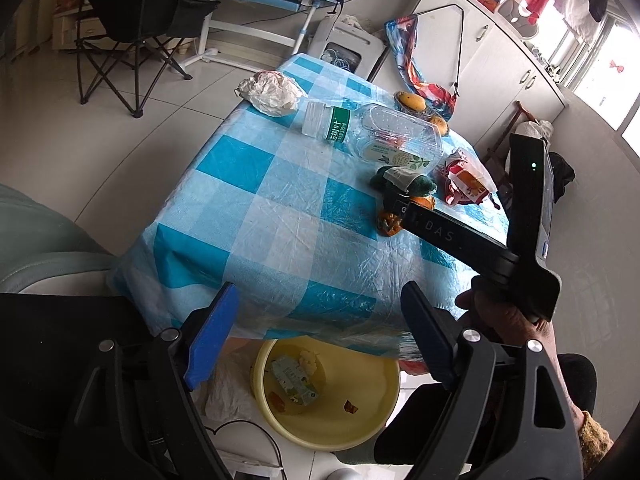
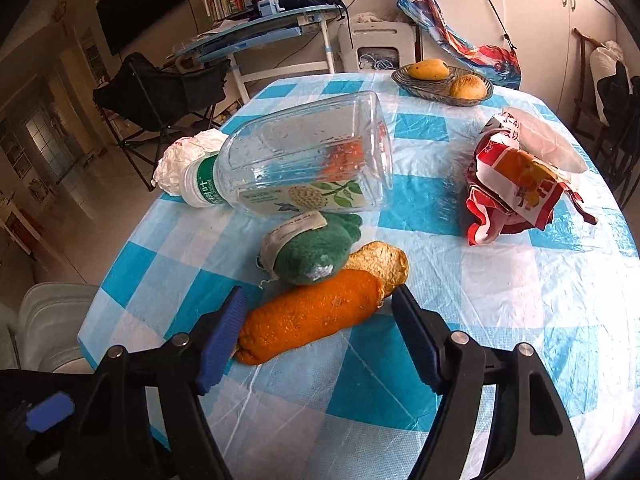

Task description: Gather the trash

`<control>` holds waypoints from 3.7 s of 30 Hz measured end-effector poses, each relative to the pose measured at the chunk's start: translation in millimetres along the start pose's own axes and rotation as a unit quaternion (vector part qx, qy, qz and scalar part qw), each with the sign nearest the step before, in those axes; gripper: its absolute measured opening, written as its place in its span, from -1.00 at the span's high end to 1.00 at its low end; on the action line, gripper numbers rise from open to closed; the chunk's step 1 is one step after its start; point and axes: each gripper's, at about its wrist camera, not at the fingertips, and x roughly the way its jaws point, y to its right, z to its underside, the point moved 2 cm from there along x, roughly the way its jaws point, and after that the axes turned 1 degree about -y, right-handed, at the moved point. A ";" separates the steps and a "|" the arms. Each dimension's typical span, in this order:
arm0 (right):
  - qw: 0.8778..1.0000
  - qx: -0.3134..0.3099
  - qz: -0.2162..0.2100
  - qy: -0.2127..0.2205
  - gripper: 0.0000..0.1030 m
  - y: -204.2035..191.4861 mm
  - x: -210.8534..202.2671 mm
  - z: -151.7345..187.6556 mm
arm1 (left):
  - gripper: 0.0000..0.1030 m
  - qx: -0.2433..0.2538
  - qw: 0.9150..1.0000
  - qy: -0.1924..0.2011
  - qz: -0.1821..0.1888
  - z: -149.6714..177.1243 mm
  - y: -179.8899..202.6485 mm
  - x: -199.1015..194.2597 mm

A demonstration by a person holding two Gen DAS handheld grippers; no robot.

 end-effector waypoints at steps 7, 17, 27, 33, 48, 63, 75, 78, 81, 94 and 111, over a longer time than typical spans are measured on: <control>0.998 -0.019 -0.046 -0.031 0.18 20.1 -20.3 12.9 | -0.55 0.014 1.000 -0.020 -0.005 -7.4 8.9 12.4; 0.998 -0.006 -0.054 -0.019 0.12 40.6 -30.7 24.2 | -0.56 0.036 0.999 -0.032 -0.008 -60.3 58.3 71.4; 0.998 -0.044 -0.055 0.003 0.22 34.0 -23.3 19.5 | -0.56 0.049 0.997 -0.045 -0.040 -89.1 91.0 136.0; 0.995 -0.015 -0.101 -0.010 0.58 44.4 -27.0 23.7 | -0.31 0.085 0.994 -0.030 -0.055 -93.4 105.5 151.5; 0.984 0.012 -0.179 -0.003 0.64 35.7 -65.5 41.0 | 0.39 0.053 0.998 -0.034 0.012 -42.9 60.4 75.3; 0.983 -0.070 -0.139 -0.096 0.59 -6.9 -67.7 123.1 | 0.07 0.111 0.986 -0.120 -0.040 47.4 42.7 53.3; 0.989 -0.086 -0.111 -0.051 -0.02 -0.8 -83.4 101.3 | -0.22 0.078 0.995 -0.059 -0.034 13.5 25.4 11.0; 0.987 -0.117 -0.099 -0.043 -0.09 -2.7 -78.7 81.9 | -0.33 0.071 0.997 -0.012 -0.031 -8.0 23.0 -12.0; 0.982 -0.166 -0.084 -0.043 -0.15 -7.7 -65.6 59.1 | -0.43 0.075 0.996 0.028 -0.032 -30.9 20.1 -31.0; 0.919 -0.370 -0.115 -0.076 -0.55 -34.6 15.8 -6.6 | -0.51 -0.004 0.997 0.078 -0.013 -78.6 -24.7 -35.7; 0.883 -0.408 -0.214 -0.091 -0.89 -19.4 45.7 -28.8 | -0.61 -0.099 0.986 0.133 -0.021 -95.0 -75.9 -70.6</control>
